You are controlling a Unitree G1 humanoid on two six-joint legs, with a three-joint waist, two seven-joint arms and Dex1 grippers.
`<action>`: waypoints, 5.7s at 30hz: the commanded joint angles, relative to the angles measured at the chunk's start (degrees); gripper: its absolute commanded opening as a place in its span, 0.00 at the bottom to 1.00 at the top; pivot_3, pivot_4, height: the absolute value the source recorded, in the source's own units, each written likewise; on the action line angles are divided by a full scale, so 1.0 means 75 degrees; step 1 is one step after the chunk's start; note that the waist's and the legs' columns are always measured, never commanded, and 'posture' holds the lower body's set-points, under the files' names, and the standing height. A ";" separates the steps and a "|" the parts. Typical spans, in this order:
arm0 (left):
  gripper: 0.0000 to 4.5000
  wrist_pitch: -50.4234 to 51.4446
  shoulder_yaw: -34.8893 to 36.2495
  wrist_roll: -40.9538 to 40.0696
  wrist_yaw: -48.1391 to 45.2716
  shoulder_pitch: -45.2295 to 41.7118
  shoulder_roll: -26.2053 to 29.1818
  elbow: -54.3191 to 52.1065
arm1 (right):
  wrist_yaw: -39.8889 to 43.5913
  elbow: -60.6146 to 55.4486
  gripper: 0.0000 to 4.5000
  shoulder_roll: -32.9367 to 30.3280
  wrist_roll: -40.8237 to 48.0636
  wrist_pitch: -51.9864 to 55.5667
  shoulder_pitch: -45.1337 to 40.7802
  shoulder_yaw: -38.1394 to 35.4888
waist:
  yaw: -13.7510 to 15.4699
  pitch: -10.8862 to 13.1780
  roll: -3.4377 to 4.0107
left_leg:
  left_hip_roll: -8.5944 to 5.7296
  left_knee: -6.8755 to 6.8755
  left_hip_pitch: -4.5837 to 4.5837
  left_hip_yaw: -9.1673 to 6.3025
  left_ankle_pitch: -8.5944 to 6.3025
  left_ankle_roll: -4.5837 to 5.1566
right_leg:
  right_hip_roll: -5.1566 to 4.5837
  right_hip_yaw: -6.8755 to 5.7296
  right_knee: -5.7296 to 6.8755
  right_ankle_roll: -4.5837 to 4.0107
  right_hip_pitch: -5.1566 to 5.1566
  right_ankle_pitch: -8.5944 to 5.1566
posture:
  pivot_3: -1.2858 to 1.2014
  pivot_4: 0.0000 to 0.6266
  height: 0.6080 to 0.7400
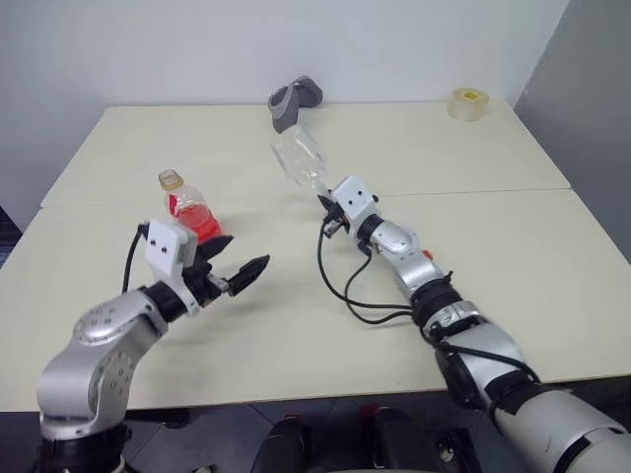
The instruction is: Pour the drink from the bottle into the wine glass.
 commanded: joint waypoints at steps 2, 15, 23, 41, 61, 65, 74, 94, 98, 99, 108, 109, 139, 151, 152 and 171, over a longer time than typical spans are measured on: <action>1.00 0.0037 0.0570 -0.0389 0.0358 0.0394 -0.0030 -0.0734 | -0.0018 -0.0479 0.03 0.0599 0.0783 0.0274 0.0123 -0.0416 | 0.0038 0.0000 0.0000 | -0.0001 0.0000 0.0001 -0.0001 -0.0001 0.0001 | 0.0000 -0.0002 0.0002 0.0000 0.0001 0.0000 | 0.52 0.24 1.00; 1.00 0.0050 0.0475 -0.0725 0.0721 0.0378 0.0082 -0.0884 | -0.1110 0.1256 0.03 0.1139 0.0152 0.0431 0.0325 0.0275 | 0.0126 -0.0011 -0.0003 | -0.0009 -0.0014 0.0038 0.0009 -0.0001 0.0002 | -0.0004 0.0005 -0.0006 0.0000 0.0032 0.0000 | 0.52 0.24 1.00; 1.00 0.0009 0.0413 -0.0731 0.0647 0.0290 0.0118 -0.0736 | -0.0845 -0.0432 0.03 0.0312 -0.0123 0.1663 0.1227 0.0701 | 0.0130 -0.0046 -0.0009 | -0.0007 -0.0077 0.0100 0.0020 -0.0003 0.0006 | -0.0004 0.0016 -0.0009 -0.0004 0.0051 -0.0003 | 0.52 0.24 1.00; 1.00 -0.0057 0.0363 -0.0797 0.0485 0.0648 0.0143 -0.0892 | 0.0278 -0.4419 0.03 -0.0743 -0.0049 0.5337 0.2648 0.1394 | 0.0194 -0.0066 -0.0007 | -0.0006 -0.0090 0.0132 0.0013 -0.0017 0.0031 | -0.0001 0.0010 -0.0029 -0.0007 0.0088 -0.0008 | 0.52 0.24 1.00; 1.00 -0.0250 0.0385 -0.0622 0.0487 0.0504 0.0202 -0.0588 | -0.0794 0.0326 0.03 0.0613 -0.0197 0.0439 0.0133 0.0768 | 0.0132 -0.0036 0.0004 | 0.0007 -0.0163 0.0214 0.0008 -0.0017 0.0028 | 0.0015 0.0008 -0.0097 -0.0017 0.0166 -0.0013 | 0.52 0.24 1.00; 1.00 -0.0342 0.0391 -0.0560 0.0477 0.0575 0.0210 -0.0546 | -0.0693 0.0925 0.03 0.0661 -0.0376 0.0232 0.0142 0.0900 | 0.0121 -0.0035 0.0007 | 0.0008 -0.0172 0.0219 0.0012 -0.0017 0.0028 | 0.0015 0.0012 -0.0094 -0.0018 0.0164 -0.0013 | 0.52 0.24 1.00; 1.00 -0.0517 0.0232 -0.0483 0.0462 0.0510 0.0198 -0.0380 | -0.0458 0.1249 0.03 0.0717 -0.0322 0.0602 0.0231 0.0778 | 0.0120 -0.0037 0.0006 | 0.0010 -0.0198 0.0240 0.0011 -0.0016 0.0028 | 0.0016 0.0013 -0.0095 -0.0020 0.0172 -0.0014 | 0.52 0.24 1.00; 1.00 -0.0653 0.0173 -0.0495 0.0427 0.0369 0.0357 -0.0163 | 0.0981 -0.2229 0.99 -0.0112 0.0243 0.1608 0.1769 0.0678 | 0.0161 -0.0028 0.0012 | 0.0014 -0.0217 0.0228 0.0008 -0.0016 0.0028 | 0.0016 0.0008 -0.0127 -0.0021 0.0171 -0.0015 | 0.52 0.24 1.00; 1.00 -0.0661 0.0266 -0.0492 0.0470 0.0266 0.0405 -0.0010 | 0.1614 -0.4701 0.99 -0.0719 0.0642 0.3168 0.2795 0.0813 | 0.0197 -0.0027 0.0013 | 0.0014 -0.0213 0.0217 0.0007 -0.0017 0.0029 | 0.0014 0.0007 -0.0133 -0.0020 0.0165 -0.0014 | 0.52 0.24 1.00; 1.00 -0.0637 0.0295 -0.0520 0.0533 0.0255 0.0370 0.0010 | 0.1790 -0.5344 0.99 -0.0971 0.0841 0.3686 0.3106 0.0782 | 0.0200 -0.0027 0.0013 | 0.0015 -0.0214 0.0217 0.0004 -0.0017 0.0029 | 0.0015 0.0005 -0.0132 -0.0020 0.0166 -0.0015 | 0.52 0.24 1.00; 1.00 -0.1305 0.0850 0.0461 0.1672 0.0335 0.0043 0.0809 | 0.3369 -0.9547 0.99 -0.3280 0.2203 0.5331 0.5019 0.0778 | 0.0176 -0.0013 0.0014 | 0.0024 -0.0220 0.0221 0.0002 -0.0019 0.0031 | 0.0019 -0.0001 -0.0136 -0.0017 0.0168 -0.0017 | 0.52 0.24 1.00; 1.00 -0.1387 0.0913 0.0577 0.1812 0.0352 -0.0005 0.0880 | 0.3531 -0.9800 0.99 -0.3438 0.2383 0.5337 0.5134 0.0770 | 0.0180 -0.0013 0.0014 | 0.0026 -0.0220 0.0223 0.0003 -0.0019 0.0031 | 0.0021 -0.0001 -0.0137 -0.0016 0.0169 -0.0017 | 0.52 0.24 1.00; 1.00 -0.3354 -0.0026 0.1899 0.0955 -0.2424 0.0143 0.4876 | 0.2632 -1.1015 0.99 -0.3222 0.4255 0.6534 0.4101 0.0740 | 0.0240 0.0000 -0.0011 | 0.0049 -0.0215 0.0206 -0.0005 -0.0017 0.0023 | 0.0036 -0.0029 -0.0141 -0.0018 0.0161 -0.0014 | 0.52 0.24 1.00; 1.00 -0.4452 -0.0465 0.2387 0.0216 -0.3530 0.0257 0.6798 | 0.2300 -1.1240 0.99 -0.3178 0.4471 0.6768 0.3804 0.0735 | 0.0237 0.0000 -0.0012 | 0.0048 -0.0213 0.0193 -0.0004 -0.0008 0.0006 | 0.0035 -0.0026 -0.0145 -0.0018 0.0153 -0.0013 | 0.52 0.24 1.00; 1.00 -0.4531 -0.0474 0.2406 0.0199 -0.3580 0.0247 0.6924 | 0.2273 -1.1271 0.99 -0.3185 0.4476 0.6779 0.3807 0.0733 | 0.0237 0.0000 -0.0012 | 0.0048 -0.0212 0.0192 -0.0005 -0.0009 0.0008 | 0.0035 -0.0027 -0.0145 -0.0018 0.0153 -0.0013 | 0.52 0.24 1.00; 1.00 -0.6400 -0.0768 0.2900 -0.0295 -0.5037 0.0140 0.9906 | 0.1882 -1.1578 0.99 -0.3318 0.4746 0.7223 0.3690 0.0579 | 0.0235 -0.0001 -0.0014 | 0.0048 -0.0209 0.0187 -0.0009 -0.0016 0.0021 | 0.0035 -0.0036 -0.0142 -0.0018 0.0150 -0.0013 | 0.52 0.24 1.00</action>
